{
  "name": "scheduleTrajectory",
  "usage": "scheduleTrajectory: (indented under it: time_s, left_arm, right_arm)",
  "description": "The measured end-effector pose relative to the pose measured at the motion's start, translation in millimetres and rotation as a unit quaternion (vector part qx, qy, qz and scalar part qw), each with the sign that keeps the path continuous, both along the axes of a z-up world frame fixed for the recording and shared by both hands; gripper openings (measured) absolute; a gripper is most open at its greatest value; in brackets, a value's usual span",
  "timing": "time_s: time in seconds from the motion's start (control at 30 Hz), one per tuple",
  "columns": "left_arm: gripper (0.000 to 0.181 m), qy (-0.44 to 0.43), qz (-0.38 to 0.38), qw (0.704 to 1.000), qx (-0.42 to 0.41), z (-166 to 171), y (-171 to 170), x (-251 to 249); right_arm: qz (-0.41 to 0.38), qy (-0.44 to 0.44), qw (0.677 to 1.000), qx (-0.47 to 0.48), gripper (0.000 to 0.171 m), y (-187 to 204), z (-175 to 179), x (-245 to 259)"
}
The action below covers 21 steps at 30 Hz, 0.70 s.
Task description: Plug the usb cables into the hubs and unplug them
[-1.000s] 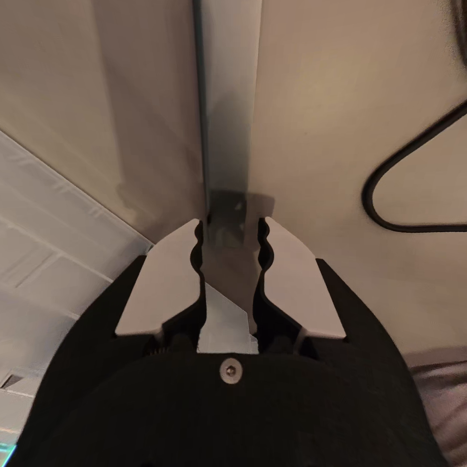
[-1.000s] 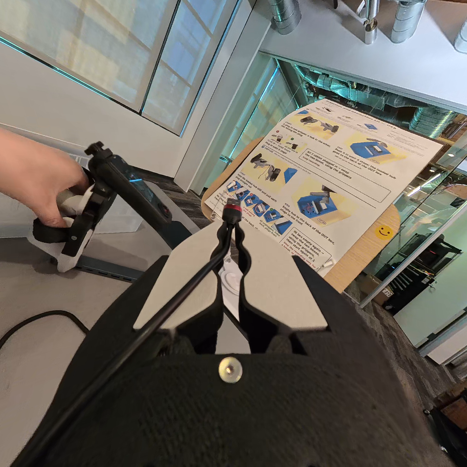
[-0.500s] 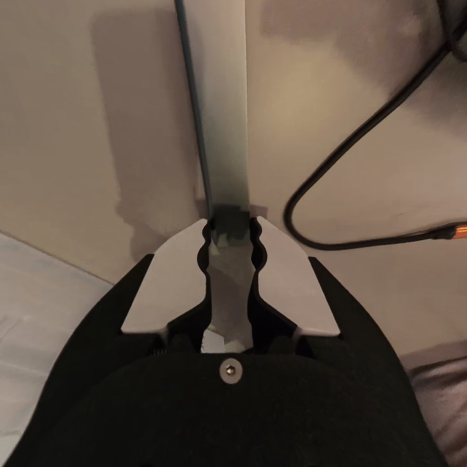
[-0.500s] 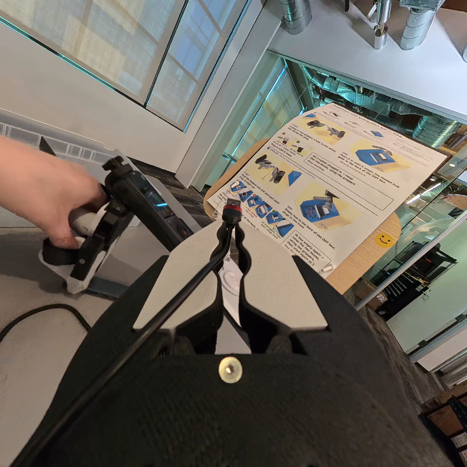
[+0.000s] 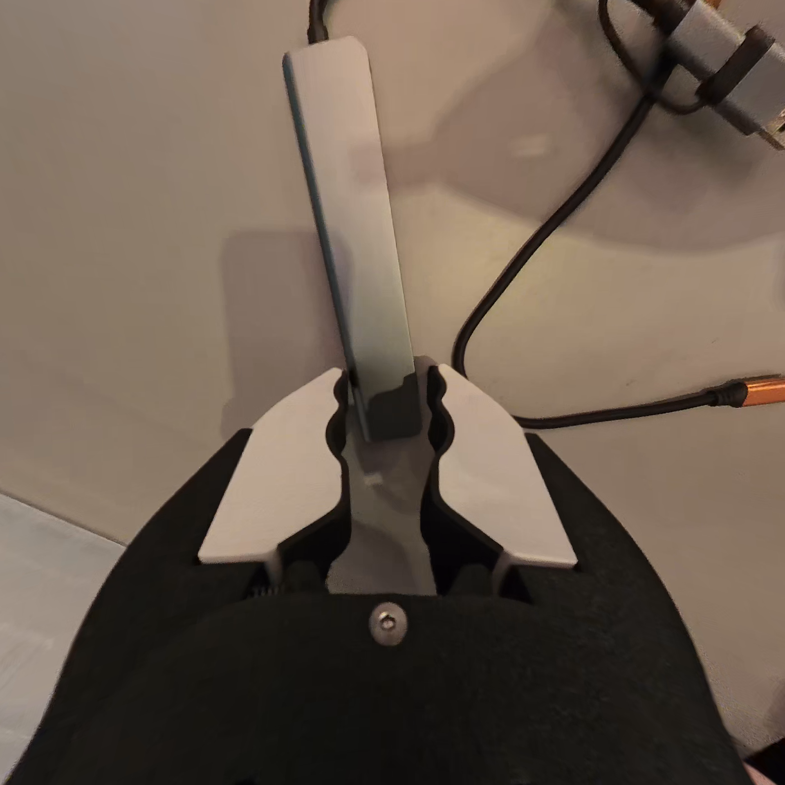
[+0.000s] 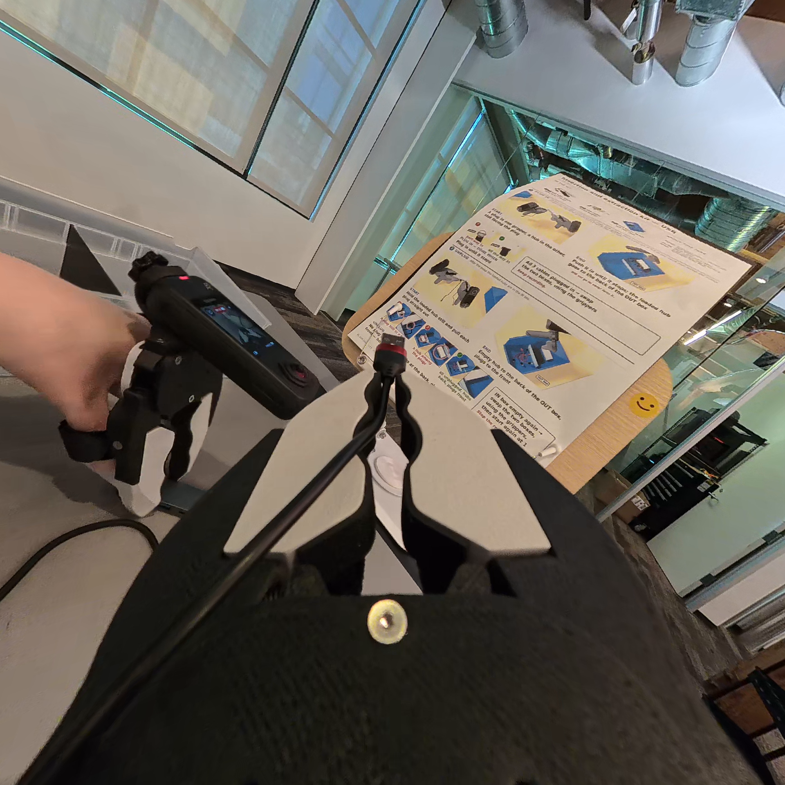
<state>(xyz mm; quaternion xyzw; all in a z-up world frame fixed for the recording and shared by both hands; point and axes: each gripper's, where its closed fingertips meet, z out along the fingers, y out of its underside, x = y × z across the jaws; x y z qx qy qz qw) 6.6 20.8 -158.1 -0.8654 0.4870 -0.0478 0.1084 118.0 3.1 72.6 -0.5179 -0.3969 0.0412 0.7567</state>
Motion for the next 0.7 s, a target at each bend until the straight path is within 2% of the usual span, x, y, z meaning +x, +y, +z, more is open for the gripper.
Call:
scheduleTrajectory:
  time_s: [0.4, 0.53, 0.7]
  left_arm:
    - [0.03, 0.008, 0.014, 1.0, -0.021, 0.1, 1.9, 0.4]
    - [0.029, -0.069, 0.054, 0.993, -0.084, 4.0, -4.1, 7.4]
    - [0.029, -0.215, 0.077, 0.959, -0.169, 18.2, -10.7, 28.4]
  right_arm:
    - [0.0, -0.008, 1.0, -0.008, 0.007, 2.9, -4.6, 0.0]
    - [-0.003, -0.011, 1.0, -0.011, 0.007, 4.7, -6.1, 1.7]
    - [-0.005, -0.008, 1.0, -0.014, 0.007, 6.2, -4.7, 5.6]
